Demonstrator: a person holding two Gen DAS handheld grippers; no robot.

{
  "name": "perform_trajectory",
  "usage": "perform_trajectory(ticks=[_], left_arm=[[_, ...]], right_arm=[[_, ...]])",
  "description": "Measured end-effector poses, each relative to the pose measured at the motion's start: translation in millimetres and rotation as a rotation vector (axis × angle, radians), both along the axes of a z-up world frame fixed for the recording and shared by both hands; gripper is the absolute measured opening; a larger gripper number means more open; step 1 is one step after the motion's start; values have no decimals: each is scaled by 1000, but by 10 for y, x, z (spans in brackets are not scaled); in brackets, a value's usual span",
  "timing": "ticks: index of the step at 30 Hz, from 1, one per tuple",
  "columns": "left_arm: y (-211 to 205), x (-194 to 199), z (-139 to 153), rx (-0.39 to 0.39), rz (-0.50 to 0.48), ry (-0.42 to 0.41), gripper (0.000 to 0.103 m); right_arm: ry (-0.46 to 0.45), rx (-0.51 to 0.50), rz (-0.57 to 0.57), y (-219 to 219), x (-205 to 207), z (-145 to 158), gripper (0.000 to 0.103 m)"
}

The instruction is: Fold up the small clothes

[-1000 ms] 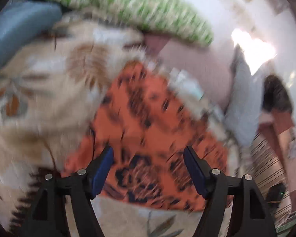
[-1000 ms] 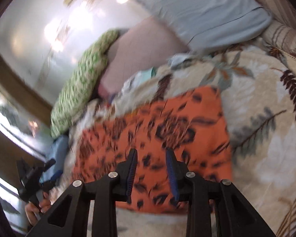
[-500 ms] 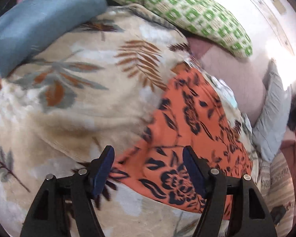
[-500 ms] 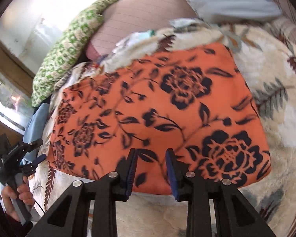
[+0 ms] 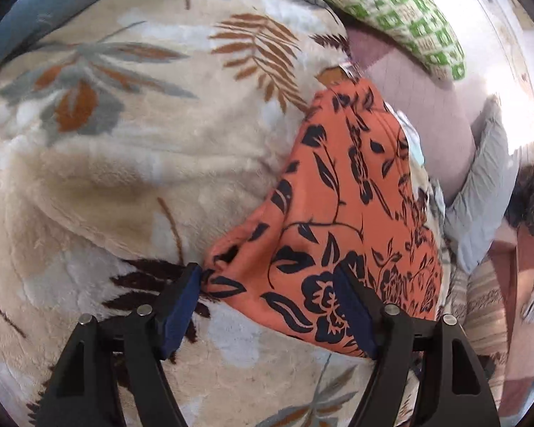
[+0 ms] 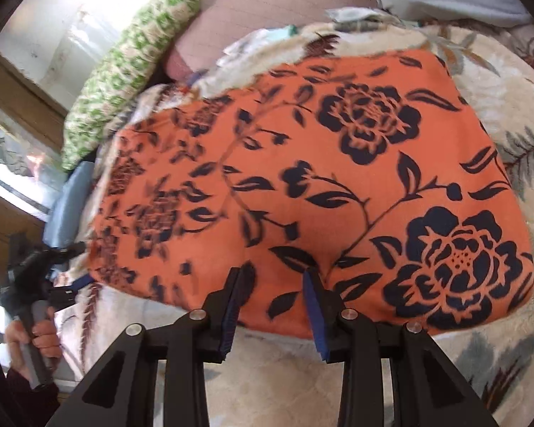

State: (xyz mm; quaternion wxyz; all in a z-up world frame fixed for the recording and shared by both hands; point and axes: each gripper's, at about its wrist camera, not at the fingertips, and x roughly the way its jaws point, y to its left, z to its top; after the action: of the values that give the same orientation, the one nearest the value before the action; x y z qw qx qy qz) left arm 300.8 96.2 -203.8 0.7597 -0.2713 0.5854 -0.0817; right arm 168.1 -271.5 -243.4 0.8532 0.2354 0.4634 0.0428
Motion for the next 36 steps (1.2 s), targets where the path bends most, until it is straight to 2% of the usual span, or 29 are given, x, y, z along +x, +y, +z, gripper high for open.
perform_trajectory(ticks=[3, 6, 7, 8, 9, 12, 16, 18, 19, 21, 22, 23, 26, 28, 30, 32, 36], left_arm=[[-64, -49, 27, 34, -32, -34, 76], [-72, -75, 9, 6, -60, -45, 76], [-47, -77, -24, -8, -54, -38, 76], [-14, -62, -61, -28, -42, -27, 76], [15, -52, -96, -55, -25, -18, 77], [82, -43, -125, -114, 10, -13, 78], [157, -79, -164, -217, 76, -31, 78], [121, -81, -171, -268, 80, -55, 77], [109, -84, -166, -282, 76, -69, 76], [79, -90, -141, -298, 69, -103, 62], [68, -89, -126, -301, 63, -116, 49], [62, -84, -104, -300, 57, -124, 42], [7, -58, -92, -277, 43, -136, 34], [-52, -23, -119, -254, 38, -134, 33], [-53, 7, -170, -239, 46, -108, 35], [-31, 24, -257, -258, 69, -64, 47], [56, 6, -291, -258, 115, -62, 45]], right_arm=[[-27, 52, 35, 22, -124, 92, 38], [-55, 196, 30, -75, -269, 124, 39], [-61, 239, 8, -180, -337, 127, 43], [-58, 275, -21, -266, -390, 116, 57], [-54, 338, -69, -407, -468, 73, 61], [-46, 555, -190, -764, -698, -135, 61], [-17, 633, -390, -1106, -973, -367, 61], [-12, 680, -445, -1214, -1001, -459, 61], [-15, 693, -457, -1234, -992, -488, 61], [-10, 679, -487, -1246, -945, -530, 61], [-12, 671, -500, -1262, -928, -550, 61], [-20, 668, -512, -1271, -892, -562, 61], [-19, 647, -535, -1305, -760, -636, 61], [-41, 611, -527, -1289, -704, -637, 59], [-41, 526, -528, -1293, -647, -608, 29], [-39, 523, -547, -1320, -654, -639, 24], [-78, 470, -547, -1291, -646, -545, 22]])
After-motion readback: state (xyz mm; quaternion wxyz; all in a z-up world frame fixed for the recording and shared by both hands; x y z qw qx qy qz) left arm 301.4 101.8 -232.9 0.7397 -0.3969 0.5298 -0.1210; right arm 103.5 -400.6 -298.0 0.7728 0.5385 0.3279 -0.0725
